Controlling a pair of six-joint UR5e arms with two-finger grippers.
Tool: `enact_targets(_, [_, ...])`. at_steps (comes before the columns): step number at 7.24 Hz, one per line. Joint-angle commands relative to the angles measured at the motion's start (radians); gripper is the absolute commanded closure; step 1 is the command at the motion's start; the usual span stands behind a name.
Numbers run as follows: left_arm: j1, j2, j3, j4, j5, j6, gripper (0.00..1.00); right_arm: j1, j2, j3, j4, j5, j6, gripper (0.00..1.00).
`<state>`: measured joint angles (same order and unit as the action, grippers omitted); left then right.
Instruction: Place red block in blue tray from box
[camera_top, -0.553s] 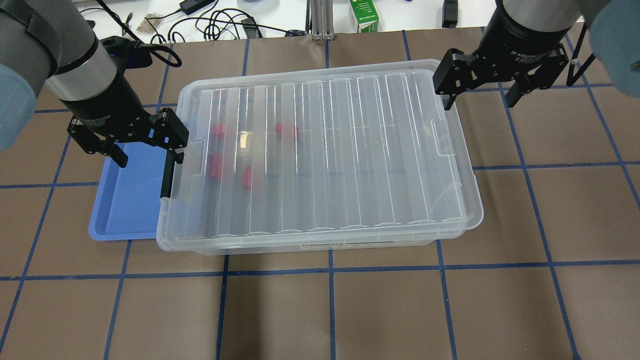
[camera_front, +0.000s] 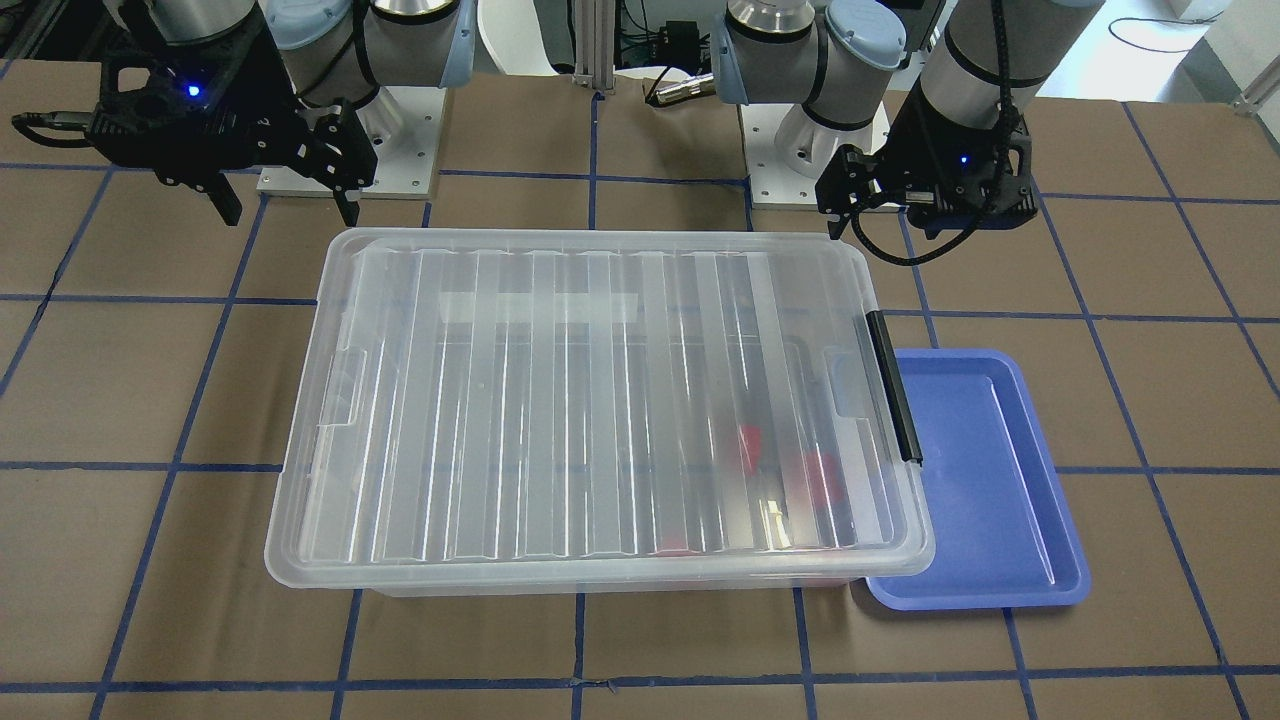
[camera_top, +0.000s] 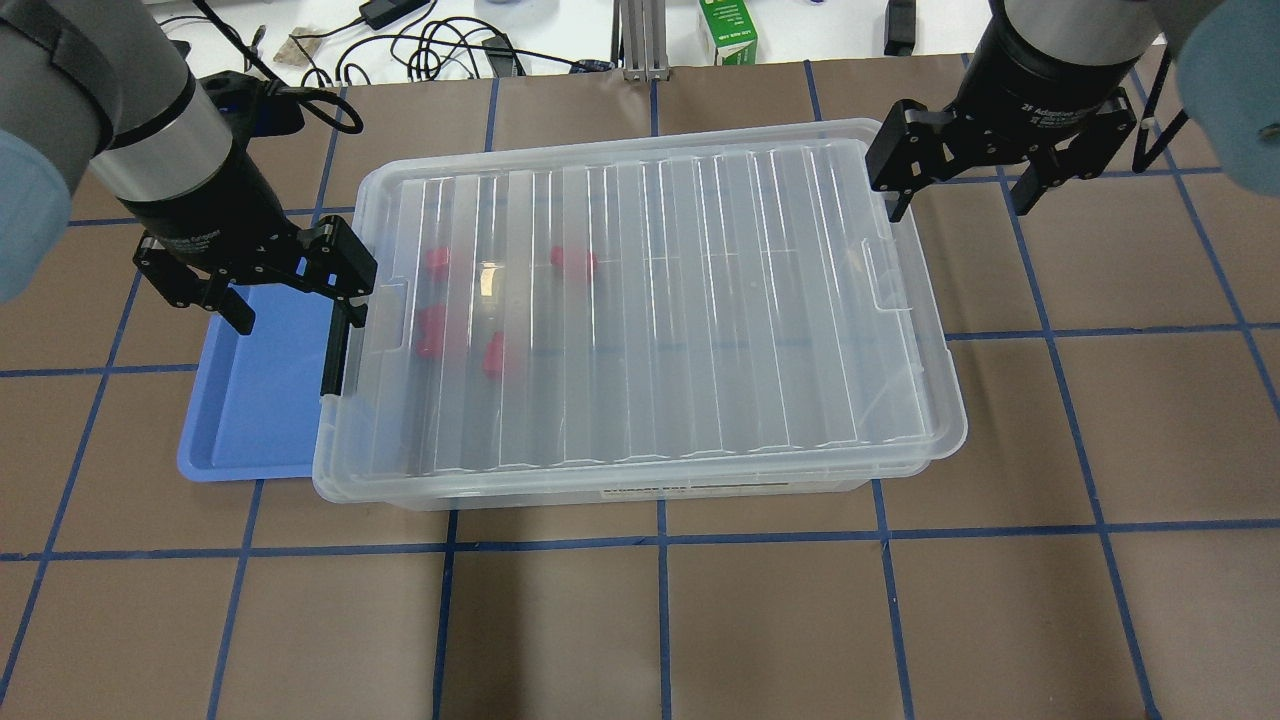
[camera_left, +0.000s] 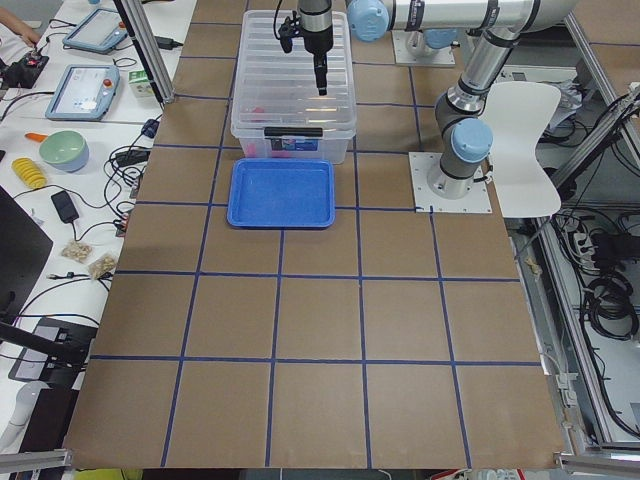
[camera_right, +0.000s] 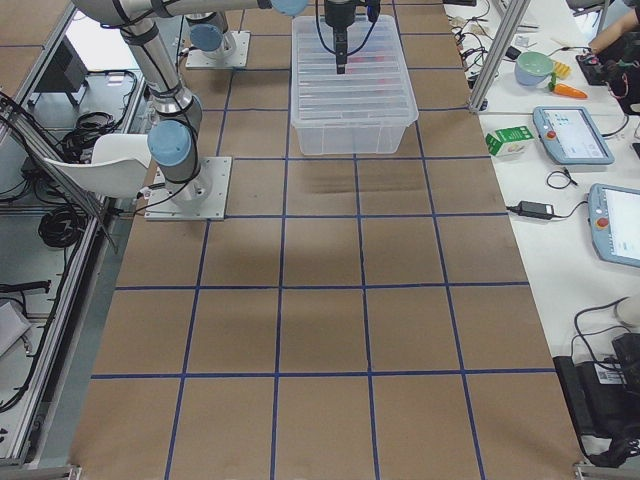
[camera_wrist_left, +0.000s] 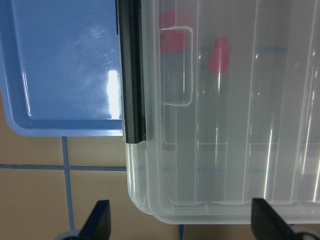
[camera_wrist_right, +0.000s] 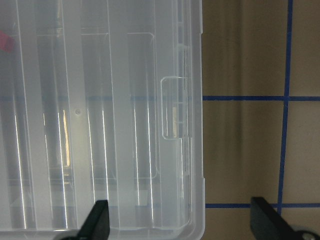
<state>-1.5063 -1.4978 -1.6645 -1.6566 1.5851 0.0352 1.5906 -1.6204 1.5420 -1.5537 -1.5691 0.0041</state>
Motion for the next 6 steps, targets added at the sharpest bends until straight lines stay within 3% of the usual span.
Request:
enact_targets(1, [0.000, 0.001, 0.000, 0.000, 0.001, 0.000, 0.00, -0.007, 0.001, 0.001, 0.003, -0.005, -0.007, 0.00])
enact_targets(5, [0.003, 0.001, 0.002, 0.000, 0.001, 0.002, 0.00, -0.040, 0.035, 0.032, -0.011, -0.013, -0.122, 0.00])
enact_targets(6, [0.003, 0.001, 0.002, 0.001, 0.003, 0.002, 0.00, -0.047, 0.081, 0.070, -0.107, -0.016, -0.130, 0.00])
